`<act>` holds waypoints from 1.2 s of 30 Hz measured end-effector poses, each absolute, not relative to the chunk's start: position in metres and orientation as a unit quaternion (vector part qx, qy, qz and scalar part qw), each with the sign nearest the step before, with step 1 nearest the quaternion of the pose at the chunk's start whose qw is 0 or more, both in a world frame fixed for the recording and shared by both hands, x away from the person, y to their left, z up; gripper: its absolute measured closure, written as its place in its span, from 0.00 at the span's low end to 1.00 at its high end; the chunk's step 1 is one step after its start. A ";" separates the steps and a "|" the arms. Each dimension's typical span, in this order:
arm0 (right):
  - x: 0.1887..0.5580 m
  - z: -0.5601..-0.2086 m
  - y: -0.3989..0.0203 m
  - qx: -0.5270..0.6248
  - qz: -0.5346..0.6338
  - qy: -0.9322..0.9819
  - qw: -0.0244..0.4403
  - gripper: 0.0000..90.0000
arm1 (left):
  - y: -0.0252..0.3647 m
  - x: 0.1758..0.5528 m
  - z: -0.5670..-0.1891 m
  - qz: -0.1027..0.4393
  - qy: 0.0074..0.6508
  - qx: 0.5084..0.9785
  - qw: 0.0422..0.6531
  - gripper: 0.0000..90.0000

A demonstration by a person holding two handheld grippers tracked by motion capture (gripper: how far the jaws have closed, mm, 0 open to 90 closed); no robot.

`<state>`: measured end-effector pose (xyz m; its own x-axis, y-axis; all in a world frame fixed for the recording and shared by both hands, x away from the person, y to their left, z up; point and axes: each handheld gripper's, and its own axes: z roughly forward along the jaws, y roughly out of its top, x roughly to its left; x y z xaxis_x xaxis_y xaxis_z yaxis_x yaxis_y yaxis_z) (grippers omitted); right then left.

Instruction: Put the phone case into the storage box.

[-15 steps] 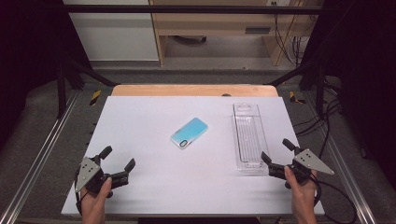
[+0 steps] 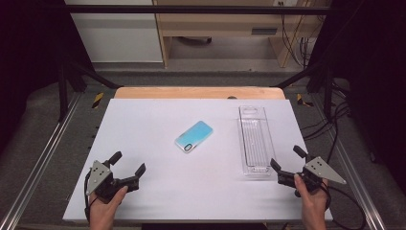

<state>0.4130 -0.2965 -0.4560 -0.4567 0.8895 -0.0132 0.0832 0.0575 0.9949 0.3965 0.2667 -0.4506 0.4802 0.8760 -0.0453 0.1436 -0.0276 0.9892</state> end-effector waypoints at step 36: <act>0.412 -0.456 -0.291 0.383 0.549 0.646 0.366 0.03 | 0.162 0.530 -0.432 0.246 0.384 0.753 0.474 0.06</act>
